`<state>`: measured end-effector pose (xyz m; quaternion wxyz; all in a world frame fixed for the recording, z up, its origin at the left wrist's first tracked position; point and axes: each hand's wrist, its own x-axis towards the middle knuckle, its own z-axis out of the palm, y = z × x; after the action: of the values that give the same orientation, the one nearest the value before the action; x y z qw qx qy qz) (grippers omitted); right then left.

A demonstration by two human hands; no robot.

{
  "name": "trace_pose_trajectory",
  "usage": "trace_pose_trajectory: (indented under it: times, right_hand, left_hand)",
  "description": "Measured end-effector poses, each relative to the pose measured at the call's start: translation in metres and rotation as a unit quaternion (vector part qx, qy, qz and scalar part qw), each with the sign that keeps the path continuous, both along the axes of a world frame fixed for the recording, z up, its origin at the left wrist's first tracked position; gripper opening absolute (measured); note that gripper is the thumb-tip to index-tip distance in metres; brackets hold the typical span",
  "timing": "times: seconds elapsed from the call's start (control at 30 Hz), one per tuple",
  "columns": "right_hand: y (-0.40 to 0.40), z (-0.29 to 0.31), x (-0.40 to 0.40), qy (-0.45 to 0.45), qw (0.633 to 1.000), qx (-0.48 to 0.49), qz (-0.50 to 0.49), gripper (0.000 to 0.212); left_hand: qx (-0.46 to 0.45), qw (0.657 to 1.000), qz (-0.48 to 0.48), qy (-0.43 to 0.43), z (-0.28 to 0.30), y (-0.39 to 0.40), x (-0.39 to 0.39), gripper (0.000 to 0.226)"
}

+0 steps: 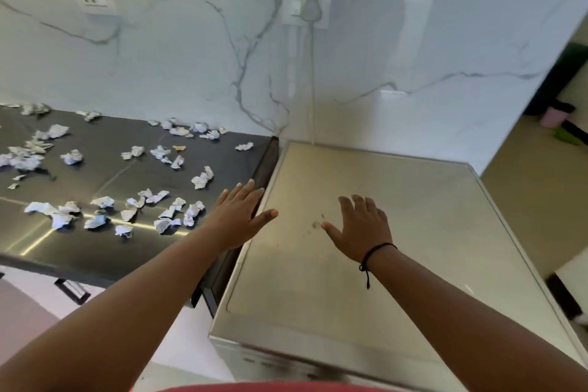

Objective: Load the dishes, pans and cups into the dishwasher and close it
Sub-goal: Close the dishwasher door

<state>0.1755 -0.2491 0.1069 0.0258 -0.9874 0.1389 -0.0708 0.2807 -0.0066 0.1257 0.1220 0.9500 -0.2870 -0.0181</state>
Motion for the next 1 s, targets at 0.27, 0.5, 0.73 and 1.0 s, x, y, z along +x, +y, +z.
trace_pose_trajectory:
  times: [0.27, 0.5, 0.73, 1.0]
  right_hand:
    - [0.026, 0.104, 0.143, -0.060, 0.993, -0.072, 0.077, 0.075]
    - [0.026, 0.204, 0.262, -0.119, 0.988, -0.102, -0.002, 0.079]
    - [0.020, 0.246, 0.341, -0.126, 0.988, -0.074, -0.055, 0.081]
    - [0.015, 0.229, 0.389, -0.105, 0.989, 0.009, -0.104, 0.094]
  left_hand:
    - [-0.013, 0.996, -0.001, -0.089, 0.092, -0.006, 0.094, 0.081]
    - [-0.031, 0.981, -0.039, -0.188, 0.170, -0.011, 0.188, 0.087]
    - [-0.024, 0.958, -0.069, -0.277, 0.216, -0.026, 0.262, 0.085]
    - [-0.051, 0.961, -0.072, -0.261, 0.193, -0.043, 0.292, 0.087]
